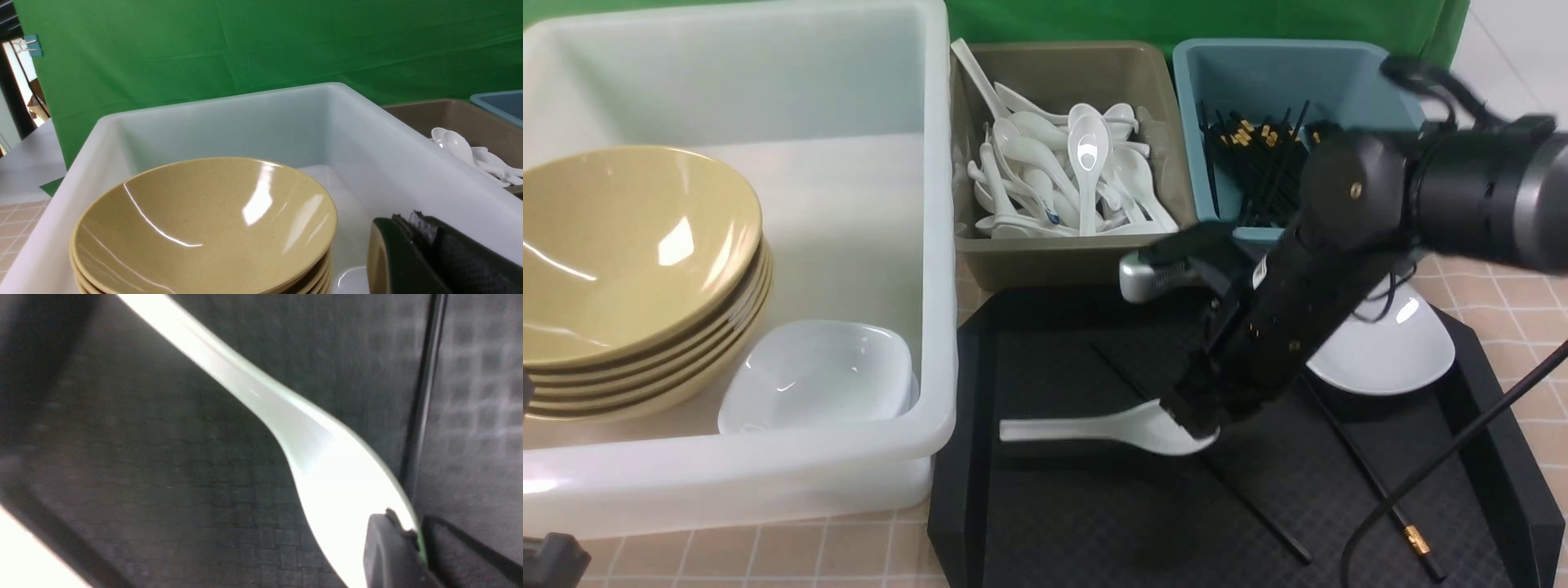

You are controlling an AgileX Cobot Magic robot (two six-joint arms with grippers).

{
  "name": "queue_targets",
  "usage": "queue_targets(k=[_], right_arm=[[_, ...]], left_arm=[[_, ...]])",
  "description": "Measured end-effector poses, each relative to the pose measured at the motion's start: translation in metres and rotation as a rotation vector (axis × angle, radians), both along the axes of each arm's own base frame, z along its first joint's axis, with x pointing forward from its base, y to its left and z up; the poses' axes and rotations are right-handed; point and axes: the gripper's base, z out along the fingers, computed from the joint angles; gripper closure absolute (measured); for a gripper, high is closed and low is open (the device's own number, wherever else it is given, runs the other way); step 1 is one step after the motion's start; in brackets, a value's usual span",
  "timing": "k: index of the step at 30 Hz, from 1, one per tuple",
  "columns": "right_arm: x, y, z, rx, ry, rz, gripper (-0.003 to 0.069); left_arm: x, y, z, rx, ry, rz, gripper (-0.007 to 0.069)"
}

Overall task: On brown table put chopsticks spoon bowls plates into blue grey white boxes.
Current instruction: 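Reach down and grasp the white spoon resting in the bowl with the right gripper, then place the white spoon into the bin of spoons with the right gripper, then reach for and grasp the small white dish on the black tray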

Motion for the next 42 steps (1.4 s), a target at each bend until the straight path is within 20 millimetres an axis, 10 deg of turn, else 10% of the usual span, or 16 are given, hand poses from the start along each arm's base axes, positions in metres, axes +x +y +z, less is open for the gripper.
queue_targets(k=[9, 17, 22, 27, 33, 42], right_arm=[[0.044, 0.016, 0.081, 0.157, -0.464, 0.005, 0.0547], [0.098, 0.029, 0.064, 0.232, -0.810, -0.083, 0.0489], [0.115, 0.012, 0.048, 0.184, -0.756, -0.099, 0.0284], [0.099, -0.029, 0.058, 0.122, -0.484, -0.157, 0.0162], [0.040, -0.073, 0.079, -0.043, -0.184, -0.249, 0.0175], [-0.005, -0.121, 0.016, -0.255, -0.260, -0.397, 0.0195]], left_arm=[[0.000, 0.000, 0.000, 0.000, 0.000, 0.000, 0.0623], [0.000, 0.000, 0.000, 0.000, 0.000, 0.000, 0.0623], [0.000, 0.000, 0.000, 0.000, 0.000, 0.000, 0.0623], [0.000, 0.000, 0.000, 0.001, 0.004, -0.002, 0.0623], [0.000, 0.000, 0.000, 0.001, 0.004, -0.003, 0.0623], [0.000, 0.000, 0.000, -0.001, 0.004, -0.002, 0.0623]])
